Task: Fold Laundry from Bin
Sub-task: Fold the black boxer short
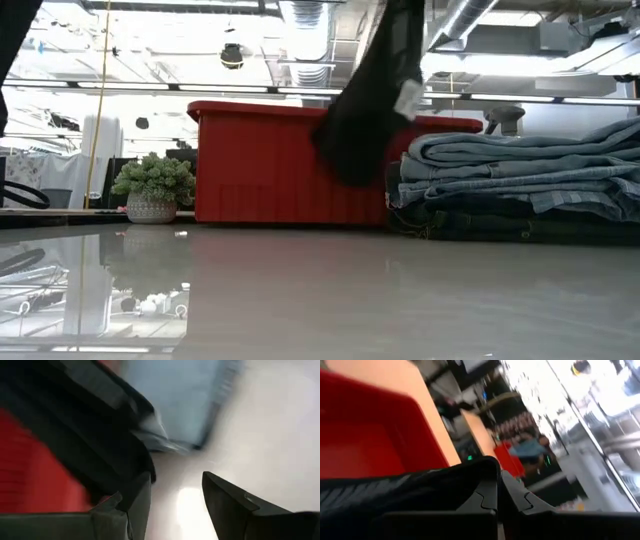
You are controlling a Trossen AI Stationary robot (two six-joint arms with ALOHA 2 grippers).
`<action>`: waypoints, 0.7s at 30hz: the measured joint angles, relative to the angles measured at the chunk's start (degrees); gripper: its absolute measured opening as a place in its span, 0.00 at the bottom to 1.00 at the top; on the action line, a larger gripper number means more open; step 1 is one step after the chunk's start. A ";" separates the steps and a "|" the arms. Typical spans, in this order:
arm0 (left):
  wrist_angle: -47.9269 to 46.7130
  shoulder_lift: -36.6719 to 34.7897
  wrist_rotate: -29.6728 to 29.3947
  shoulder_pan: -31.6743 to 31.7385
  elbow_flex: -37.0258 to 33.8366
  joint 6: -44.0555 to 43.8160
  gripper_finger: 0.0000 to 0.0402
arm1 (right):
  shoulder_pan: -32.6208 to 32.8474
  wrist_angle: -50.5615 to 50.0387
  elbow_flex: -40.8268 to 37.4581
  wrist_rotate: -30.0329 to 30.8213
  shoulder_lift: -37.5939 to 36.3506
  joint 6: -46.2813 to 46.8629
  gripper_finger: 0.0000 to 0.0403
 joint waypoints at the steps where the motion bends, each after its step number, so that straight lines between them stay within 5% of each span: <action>1: 1.02 0.02 -3.36 -0.45 0.00 1.01 0.42 | -0.31 -1.11 0.00 0.46 0.00 0.83 0.06; 4: 6.40 -0.16 -7.72 -0.60 -1.88 3.39 0.42 | -0.69 -4.66 0.00 0.49 0.00 4.21 0.06; 12: 19.50 -0.06 -6.19 2.09 -12.15 5.84 0.42 | -0.65 -7.94 0.18 0.64 0.00 11.29 0.06; 21: 67.44 0.14 -10.02 2.98 -35.89 17.95 0.42 | -1.87 -9.07 2.76 0.62 0.01 10.56 0.06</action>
